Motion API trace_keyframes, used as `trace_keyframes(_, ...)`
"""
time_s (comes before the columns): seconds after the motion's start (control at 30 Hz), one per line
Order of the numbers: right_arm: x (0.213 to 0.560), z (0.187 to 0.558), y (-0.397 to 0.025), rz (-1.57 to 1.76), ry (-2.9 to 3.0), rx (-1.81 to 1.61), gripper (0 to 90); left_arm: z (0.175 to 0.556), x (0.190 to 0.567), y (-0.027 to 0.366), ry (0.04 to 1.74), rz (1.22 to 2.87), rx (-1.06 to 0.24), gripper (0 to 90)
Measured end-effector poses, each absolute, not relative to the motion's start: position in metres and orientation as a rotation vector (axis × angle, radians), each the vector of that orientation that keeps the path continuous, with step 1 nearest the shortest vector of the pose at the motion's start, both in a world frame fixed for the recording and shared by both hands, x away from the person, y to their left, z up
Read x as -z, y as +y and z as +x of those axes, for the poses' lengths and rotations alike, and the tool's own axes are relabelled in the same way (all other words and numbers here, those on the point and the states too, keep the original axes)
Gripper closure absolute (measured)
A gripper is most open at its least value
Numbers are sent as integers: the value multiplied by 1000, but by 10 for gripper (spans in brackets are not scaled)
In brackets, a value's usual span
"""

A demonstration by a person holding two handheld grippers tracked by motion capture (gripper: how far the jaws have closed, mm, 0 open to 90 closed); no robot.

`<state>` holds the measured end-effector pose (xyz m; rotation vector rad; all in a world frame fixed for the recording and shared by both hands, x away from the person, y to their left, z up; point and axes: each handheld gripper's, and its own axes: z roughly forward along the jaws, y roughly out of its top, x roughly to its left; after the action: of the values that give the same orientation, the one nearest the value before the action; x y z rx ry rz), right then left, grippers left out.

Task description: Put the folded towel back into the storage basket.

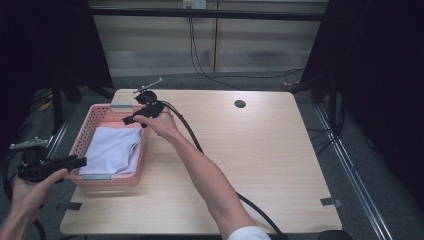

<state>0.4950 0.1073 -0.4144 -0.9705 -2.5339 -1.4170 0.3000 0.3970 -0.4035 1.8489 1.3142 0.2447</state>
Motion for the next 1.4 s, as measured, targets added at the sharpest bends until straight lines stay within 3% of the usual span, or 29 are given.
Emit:
trace_keyframes(0.33,408,470,48,-923,-2526,1500,347,283,402,337,1207,1849,-257,482)
trace_keyframes(0.43,408,462,32,-928,-2529,1508,342,282,402,322,1181,1865,-266,532)
trace_keyframes(0.93,425,385,-93,-1020,-2574,1563,386,276,421,210,1033,1903,-244,450)
trace_keyframes(1.17,432,348,-149,-1089,-2602,1546,399,271,435,188,1052,1943,-233,438)
trace_keyframes(1.4,442,305,-191,-1172,-2628,1521,388,258,447,166,1030,1978,-192,365)
